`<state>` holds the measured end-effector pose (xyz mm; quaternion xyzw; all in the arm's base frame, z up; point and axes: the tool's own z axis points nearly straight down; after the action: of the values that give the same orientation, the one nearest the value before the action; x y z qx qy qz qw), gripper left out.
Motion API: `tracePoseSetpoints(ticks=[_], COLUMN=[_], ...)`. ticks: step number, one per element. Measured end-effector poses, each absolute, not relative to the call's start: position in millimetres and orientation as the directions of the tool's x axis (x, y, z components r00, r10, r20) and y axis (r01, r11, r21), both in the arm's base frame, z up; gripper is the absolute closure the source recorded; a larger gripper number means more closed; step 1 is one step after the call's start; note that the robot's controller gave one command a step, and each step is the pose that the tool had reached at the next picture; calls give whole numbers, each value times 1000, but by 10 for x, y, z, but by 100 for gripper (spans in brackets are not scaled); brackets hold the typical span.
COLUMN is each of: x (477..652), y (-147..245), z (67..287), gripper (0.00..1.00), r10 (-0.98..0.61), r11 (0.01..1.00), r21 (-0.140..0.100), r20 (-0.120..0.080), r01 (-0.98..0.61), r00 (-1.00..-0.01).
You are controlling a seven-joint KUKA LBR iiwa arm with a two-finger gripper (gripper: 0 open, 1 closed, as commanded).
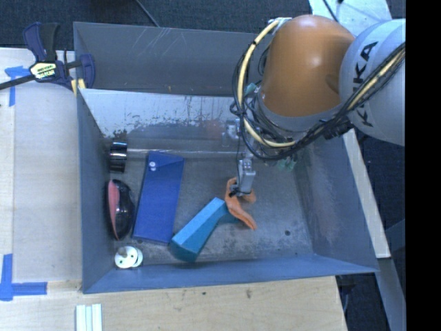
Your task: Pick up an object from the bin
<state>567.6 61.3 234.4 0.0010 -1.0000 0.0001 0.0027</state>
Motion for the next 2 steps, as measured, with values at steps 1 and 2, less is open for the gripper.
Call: tracePoseSetpoints(ticks=[1, 2], x=[5689, 5288], y=[612, 468], z=[2393, 1872], gripper=[0, 0], r10=[-1, 4], r11=[1000, 1000], r21=[1, 1], r20=[-3, -8], r01=[-1, 4], r00=[-1000, -1000])
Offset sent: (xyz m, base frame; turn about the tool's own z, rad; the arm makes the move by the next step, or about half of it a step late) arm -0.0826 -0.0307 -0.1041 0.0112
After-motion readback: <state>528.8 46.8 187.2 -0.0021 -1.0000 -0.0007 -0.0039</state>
